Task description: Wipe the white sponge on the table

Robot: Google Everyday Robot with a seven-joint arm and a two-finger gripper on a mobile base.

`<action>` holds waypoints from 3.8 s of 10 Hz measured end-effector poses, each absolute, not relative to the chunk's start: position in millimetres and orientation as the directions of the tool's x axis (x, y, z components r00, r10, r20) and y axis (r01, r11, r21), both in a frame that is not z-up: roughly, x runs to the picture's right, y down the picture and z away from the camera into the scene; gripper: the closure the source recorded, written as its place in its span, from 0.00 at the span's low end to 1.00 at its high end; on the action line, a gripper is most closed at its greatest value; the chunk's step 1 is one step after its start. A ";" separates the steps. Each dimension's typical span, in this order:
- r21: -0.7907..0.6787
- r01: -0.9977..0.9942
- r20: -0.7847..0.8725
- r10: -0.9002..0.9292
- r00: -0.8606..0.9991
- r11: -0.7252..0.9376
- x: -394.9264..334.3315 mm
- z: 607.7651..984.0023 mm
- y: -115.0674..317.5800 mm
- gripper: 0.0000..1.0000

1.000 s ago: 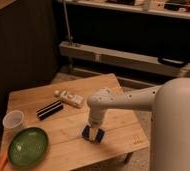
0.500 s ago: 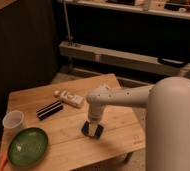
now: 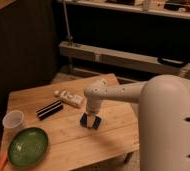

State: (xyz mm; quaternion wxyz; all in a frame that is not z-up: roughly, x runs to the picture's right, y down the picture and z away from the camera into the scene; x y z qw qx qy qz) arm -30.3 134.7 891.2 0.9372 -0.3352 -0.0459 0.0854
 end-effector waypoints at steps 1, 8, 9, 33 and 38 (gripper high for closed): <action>-0.623 -0.128 0.033 0.189 0.981 0.772 -32.3 899.5 119.4 0.94; -0.575 -0.265 -0.101 0.254 0.962 0.774 48.7 943.7 72.2 0.94; -0.564 -0.294 -0.128 0.270 0.954 0.772 71.0 943.6 69.1 0.94; -0.745 -0.085 0.023 0.154 0.988 0.661 17.5 805.2 222.7 0.94; -0.725 -0.031 0.106 0.156 0.982 0.688 -40.4 833.2 186.9 0.94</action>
